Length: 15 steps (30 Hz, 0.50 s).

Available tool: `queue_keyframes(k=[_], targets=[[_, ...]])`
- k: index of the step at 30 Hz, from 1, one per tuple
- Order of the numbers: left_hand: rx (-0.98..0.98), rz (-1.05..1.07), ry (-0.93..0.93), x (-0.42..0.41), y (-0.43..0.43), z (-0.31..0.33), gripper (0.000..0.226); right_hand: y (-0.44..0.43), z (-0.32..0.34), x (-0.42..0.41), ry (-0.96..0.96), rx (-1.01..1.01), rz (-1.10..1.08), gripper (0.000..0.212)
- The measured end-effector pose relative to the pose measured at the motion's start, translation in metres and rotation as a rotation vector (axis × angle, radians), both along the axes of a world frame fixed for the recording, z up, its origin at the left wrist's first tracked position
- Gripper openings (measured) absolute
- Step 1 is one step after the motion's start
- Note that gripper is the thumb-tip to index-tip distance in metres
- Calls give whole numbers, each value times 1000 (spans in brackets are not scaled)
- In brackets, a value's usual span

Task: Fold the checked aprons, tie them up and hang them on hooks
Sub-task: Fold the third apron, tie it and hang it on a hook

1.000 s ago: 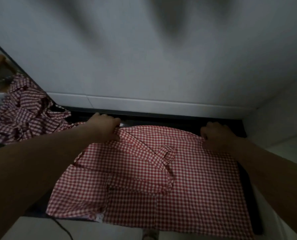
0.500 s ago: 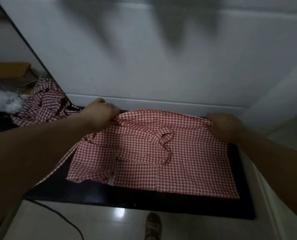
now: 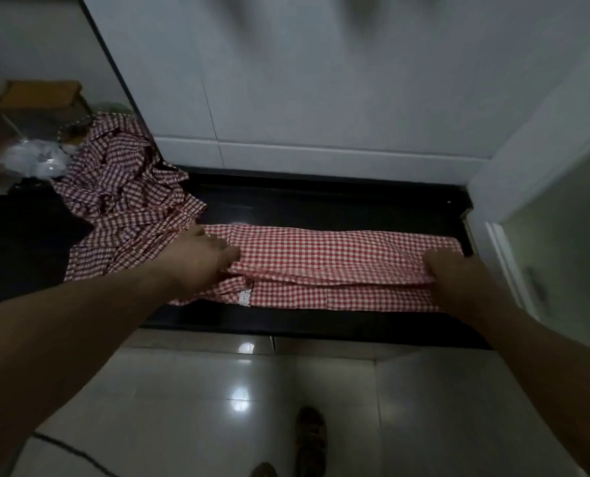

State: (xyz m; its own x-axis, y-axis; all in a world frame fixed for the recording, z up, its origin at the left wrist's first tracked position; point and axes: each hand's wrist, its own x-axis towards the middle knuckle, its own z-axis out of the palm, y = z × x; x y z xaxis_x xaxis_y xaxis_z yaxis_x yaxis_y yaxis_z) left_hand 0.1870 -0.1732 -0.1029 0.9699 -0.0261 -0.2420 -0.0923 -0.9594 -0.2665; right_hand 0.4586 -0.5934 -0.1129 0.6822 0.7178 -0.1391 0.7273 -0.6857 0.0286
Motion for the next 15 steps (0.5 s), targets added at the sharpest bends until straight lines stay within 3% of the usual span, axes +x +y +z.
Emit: queue_keyframes(k=[4,11,15], targets=[[19,89,175,-13,-12,-14,43,-17,-29,-20,146,-68,-21,29],[-7,-27,-190,-36,-10,14,33,-12,-22,-19,200,-96,-64,34],[18,-16,-146,-56,-26,-11,31,-3,-27,-26,169,-127,-75,38]])
